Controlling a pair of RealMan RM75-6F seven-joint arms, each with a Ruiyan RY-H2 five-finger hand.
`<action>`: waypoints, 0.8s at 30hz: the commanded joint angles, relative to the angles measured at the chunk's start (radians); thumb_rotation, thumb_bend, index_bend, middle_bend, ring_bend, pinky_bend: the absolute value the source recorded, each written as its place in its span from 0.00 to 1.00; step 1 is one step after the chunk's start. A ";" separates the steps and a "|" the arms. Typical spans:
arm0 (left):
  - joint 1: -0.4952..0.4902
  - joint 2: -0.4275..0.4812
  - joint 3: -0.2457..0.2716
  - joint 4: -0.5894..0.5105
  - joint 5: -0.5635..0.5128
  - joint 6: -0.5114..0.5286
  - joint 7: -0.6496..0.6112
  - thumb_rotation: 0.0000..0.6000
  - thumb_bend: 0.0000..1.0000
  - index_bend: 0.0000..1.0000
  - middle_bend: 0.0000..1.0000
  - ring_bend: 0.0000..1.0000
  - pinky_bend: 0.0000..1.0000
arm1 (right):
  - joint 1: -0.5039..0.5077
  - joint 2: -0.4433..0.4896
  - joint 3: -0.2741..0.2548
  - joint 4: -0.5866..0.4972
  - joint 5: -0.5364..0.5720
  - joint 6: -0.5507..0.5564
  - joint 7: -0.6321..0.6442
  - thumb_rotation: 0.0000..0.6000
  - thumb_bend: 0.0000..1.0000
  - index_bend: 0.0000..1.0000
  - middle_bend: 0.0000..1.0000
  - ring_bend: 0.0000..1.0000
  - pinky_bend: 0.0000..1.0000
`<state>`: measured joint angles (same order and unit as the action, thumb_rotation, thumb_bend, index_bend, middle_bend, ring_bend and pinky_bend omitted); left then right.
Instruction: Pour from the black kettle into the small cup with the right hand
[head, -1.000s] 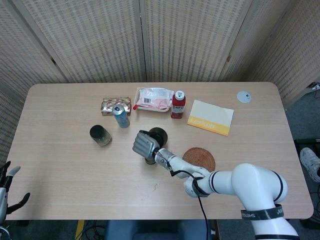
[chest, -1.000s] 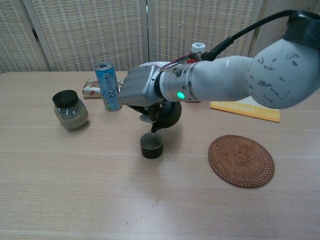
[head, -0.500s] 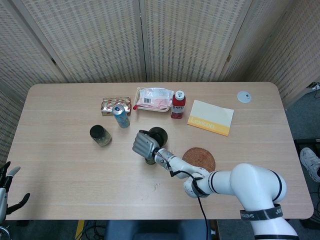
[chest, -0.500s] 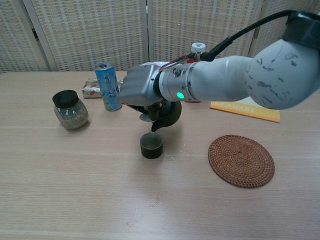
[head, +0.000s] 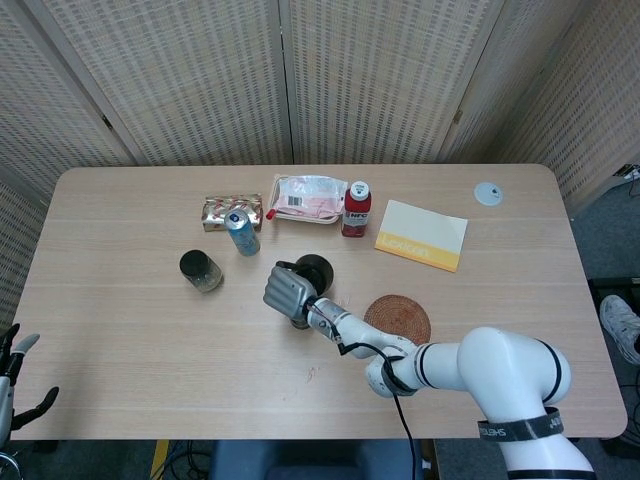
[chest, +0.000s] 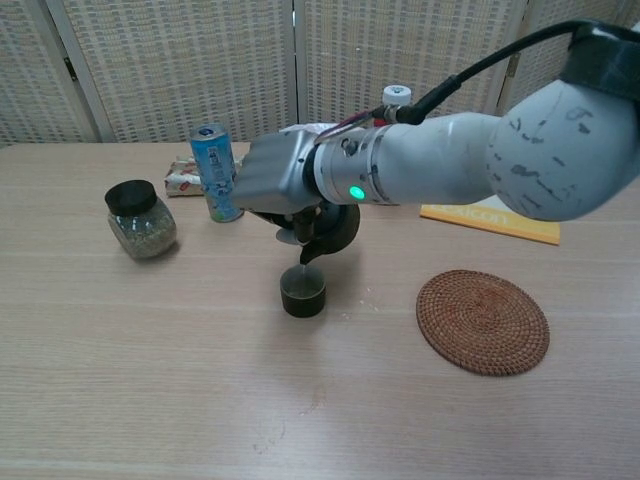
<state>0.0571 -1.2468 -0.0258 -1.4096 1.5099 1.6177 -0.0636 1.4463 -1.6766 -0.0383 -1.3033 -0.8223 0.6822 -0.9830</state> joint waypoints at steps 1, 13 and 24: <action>0.000 0.000 0.000 0.000 0.001 0.000 0.000 1.00 0.24 0.15 0.01 0.07 0.02 | 0.001 -0.002 -0.003 -0.001 0.003 0.001 -0.004 0.81 0.51 1.00 1.00 0.96 0.52; 0.001 0.002 -0.001 -0.002 0.002 0.003 0.000 1.00 0.24 0.15 0.01 0.07 0.02 | 0.004 -0.007 -0.014 -0.001 0.001 0.008 -0.015 0.81 0.51 1.00 1.00 0.96 0.52; 0.003 0.002 -0.002 -0.001 0.002 0.004 -0.001 1.00 0.24 0.15 0.01 0.07 0.02 | 0.008 -0.007 -0.023 -0.005 0.006 0.016 -0.037 0.81 0.51 1.00 1.00 0.96 0.52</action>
<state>0.0598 -1.2451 -0.0278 -1.4105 1.5122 1.6219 -0.0642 1.4537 -1.6839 -0.0608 -1.3074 -0.8173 0.6974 -1.0189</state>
